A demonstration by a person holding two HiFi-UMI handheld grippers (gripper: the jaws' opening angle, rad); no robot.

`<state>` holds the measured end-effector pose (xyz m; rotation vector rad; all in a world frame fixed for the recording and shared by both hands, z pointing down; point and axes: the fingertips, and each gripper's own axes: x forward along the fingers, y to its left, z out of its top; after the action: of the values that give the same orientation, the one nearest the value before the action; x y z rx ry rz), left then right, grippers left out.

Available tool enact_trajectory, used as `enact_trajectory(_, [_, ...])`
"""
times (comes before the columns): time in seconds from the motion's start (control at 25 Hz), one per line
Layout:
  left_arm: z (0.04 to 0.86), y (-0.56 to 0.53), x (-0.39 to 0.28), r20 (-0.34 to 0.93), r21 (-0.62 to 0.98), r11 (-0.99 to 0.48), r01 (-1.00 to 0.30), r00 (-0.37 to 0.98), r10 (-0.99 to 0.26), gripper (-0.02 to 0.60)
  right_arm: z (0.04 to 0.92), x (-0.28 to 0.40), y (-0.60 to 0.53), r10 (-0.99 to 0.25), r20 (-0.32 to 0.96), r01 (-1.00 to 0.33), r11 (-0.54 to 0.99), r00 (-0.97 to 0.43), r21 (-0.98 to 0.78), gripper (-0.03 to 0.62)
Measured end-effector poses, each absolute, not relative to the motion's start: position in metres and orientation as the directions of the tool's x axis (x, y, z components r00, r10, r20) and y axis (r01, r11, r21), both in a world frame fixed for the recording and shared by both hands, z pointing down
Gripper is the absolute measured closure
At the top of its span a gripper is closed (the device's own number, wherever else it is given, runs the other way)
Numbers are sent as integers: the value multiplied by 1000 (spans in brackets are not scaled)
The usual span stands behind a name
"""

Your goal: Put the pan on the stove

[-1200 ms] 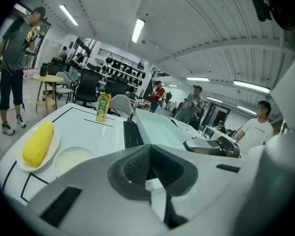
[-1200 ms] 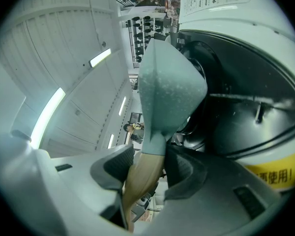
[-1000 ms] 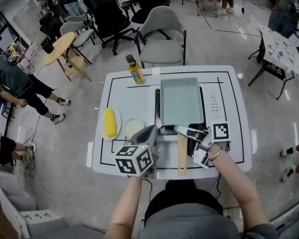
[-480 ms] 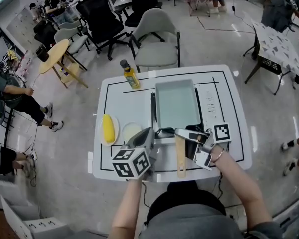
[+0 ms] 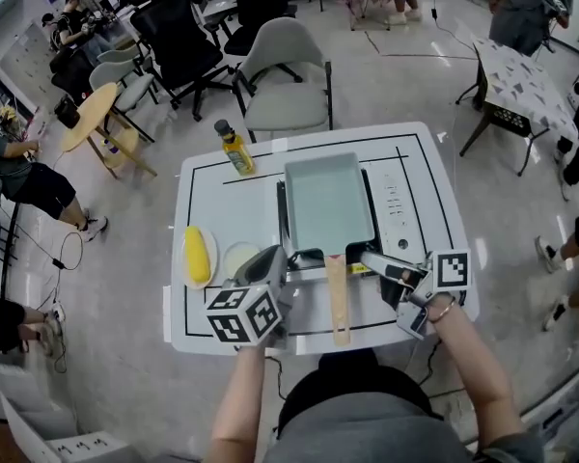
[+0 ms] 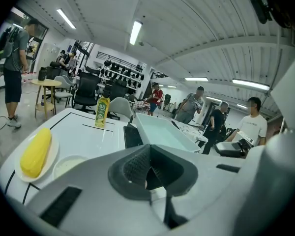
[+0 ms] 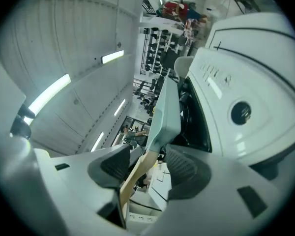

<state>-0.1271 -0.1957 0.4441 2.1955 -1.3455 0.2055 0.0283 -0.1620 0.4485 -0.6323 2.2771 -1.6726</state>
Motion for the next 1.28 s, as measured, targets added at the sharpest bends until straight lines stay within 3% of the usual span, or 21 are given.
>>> enact_trajectory(0.28, [445, -200, -127, 402, 363, -353, -862, 487, -776, 575, 435, 75, -170, -657, 193, -491, 305, -729, -816, 413])
enact_trajectory(0.4, [445, -201, -127, 400, 360, -353, -864, 484, -778, 575, 428, 86, -174, -711, 260, -648, 346, -653, -679, 429])
enact_trajectory(0.6, [442, -202, -125, 393, 349, -358, -866, 482, -783, 575, 411, 90, -176, -794, 288, -802, 371, -535, -468, 492])
enact_trajectory(0.92, [438, -199, -123, 384, 336, -355, -872, 471, -794, 575, 399, 97, -176, -869, 258, -883, 330, -422, -333, 589])
enact_trajectory(1.28, [434, -195, -126, 375, 331, -345, -878, 458, -806, 575, 393, 92, -171, -888, 226, -908, 350, -400, -231, 591])
